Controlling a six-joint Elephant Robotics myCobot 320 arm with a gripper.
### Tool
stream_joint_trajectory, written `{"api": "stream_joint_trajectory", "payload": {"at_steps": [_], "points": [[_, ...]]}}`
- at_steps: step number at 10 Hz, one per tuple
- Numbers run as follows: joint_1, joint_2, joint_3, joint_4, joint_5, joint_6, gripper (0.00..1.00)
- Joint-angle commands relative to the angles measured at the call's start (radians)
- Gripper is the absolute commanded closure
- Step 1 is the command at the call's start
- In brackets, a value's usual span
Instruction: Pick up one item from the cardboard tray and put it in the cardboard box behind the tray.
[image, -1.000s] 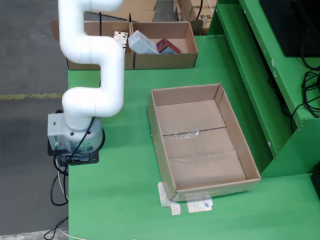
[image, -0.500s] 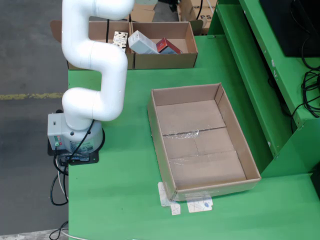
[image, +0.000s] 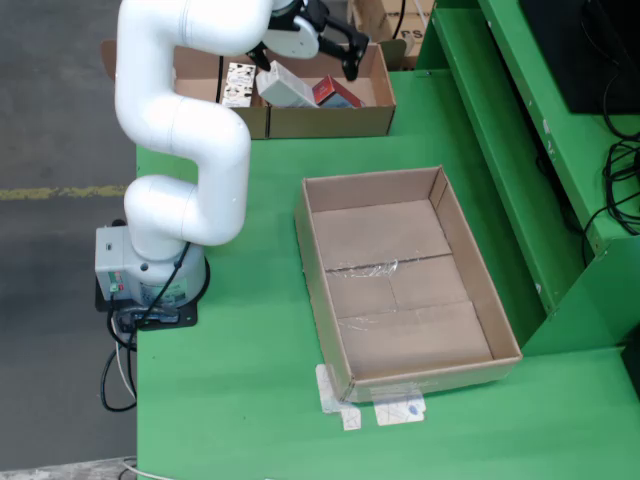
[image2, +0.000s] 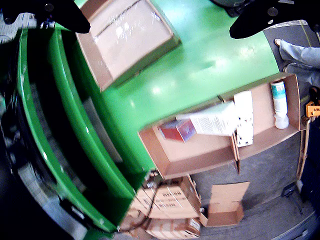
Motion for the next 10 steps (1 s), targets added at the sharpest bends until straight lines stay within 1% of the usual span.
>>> {"api": "stream_joint_trajectory", "payload": {"at_steps": [1,3,4,5,6,8,9,10], "points": [[-0.12,0.571,-0.596,-0.036,0.004,0.007,0.0],[-0.271,0.714,-0.746,0.011,0.053,-0.064,0.0],[-0.333,0.764,-0.775,-0.005,0.06,-0.081,0.0],[-0.413,0.804,-0.812,0.006,0.072,-0.13,0.0],[-0.578,0.835,-0.875,0.063,0.12,-0.246,0.0],[-0.857,0.891,-1.003,0.159,0.228,-0.443,0.0],[-0.857,0.891,-1.003,0.159,0.228,-0.443,0.0],[-1.037,0.906,-1.089,0.233,0.303,-0.575,0.0]]}}
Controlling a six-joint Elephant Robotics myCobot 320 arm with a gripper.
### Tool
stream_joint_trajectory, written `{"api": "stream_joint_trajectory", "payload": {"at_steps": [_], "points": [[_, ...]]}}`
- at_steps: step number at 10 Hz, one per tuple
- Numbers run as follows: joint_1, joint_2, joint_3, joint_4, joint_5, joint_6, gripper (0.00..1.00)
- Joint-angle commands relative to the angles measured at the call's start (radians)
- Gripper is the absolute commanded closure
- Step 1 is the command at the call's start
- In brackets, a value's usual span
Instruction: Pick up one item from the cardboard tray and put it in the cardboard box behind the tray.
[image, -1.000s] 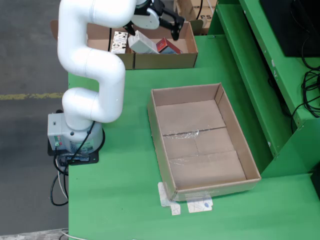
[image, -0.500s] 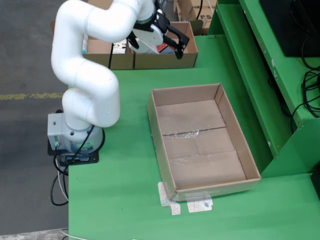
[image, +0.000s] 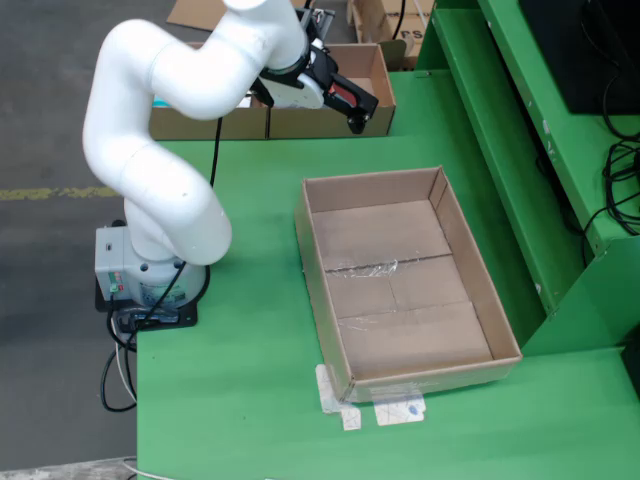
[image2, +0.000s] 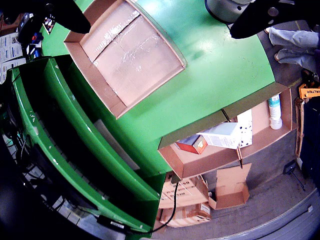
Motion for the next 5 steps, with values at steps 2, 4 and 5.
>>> {"api": "stream_joint_trajectory", "payload": {"at_steps": [2,4,5], "points": [[-0.875,0.429,-0.702,0.185,0.195,-0.497,0.0],[-1.304,0.218,-0.653,0.288,0.359,-0.825,0.0],[-1.443,0.046,-0.559,0.317,0.4,-0.916,0.0]]}}
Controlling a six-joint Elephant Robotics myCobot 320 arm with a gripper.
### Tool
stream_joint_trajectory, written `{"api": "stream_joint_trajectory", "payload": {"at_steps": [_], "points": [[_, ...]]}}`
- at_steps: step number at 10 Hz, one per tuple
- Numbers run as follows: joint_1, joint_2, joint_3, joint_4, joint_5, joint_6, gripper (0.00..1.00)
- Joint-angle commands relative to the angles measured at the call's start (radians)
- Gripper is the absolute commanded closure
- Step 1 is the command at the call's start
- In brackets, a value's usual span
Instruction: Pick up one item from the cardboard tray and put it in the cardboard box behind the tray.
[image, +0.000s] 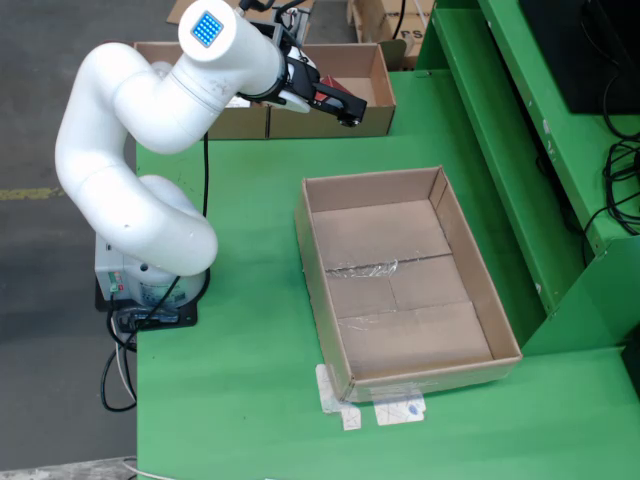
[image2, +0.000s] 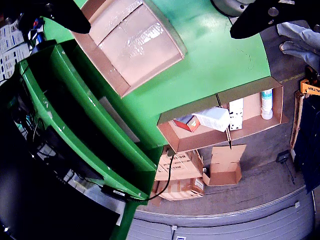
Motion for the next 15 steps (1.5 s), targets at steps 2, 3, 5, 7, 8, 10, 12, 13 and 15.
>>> {"api": "stream_joint_trajectory", "payload": {"at_steps": [2,3,5,7,8,10,12,13,15], "points": [[-1.306,-0.374,-0.179,0.098,0.219,-0.751,0.0],[-1.402,-0.607,0.035,0.075,0.255,-0.812,0.0],[-1.488,-1.169,0.831,-0.229,0.268,-0.851,0.0],[-1.545,-1.318,0.951,-0.112,0.281,-0.783,0.0],[-1.583,-1.322,0.951,-0.09,0.285,-0.694,0.0],[-1.639,-1.32,0.951,-0.048,0.277,-0.567,0.0],[-1.647,-1.333,0.951,0.011,0.214,-0.387,0.0],[-1.652,-1.34,0.951,0.028,0.214,-0.267,0.0],[-1.633,-1.339,0.951,0.049,0.2,-0.219,0.0]]}}
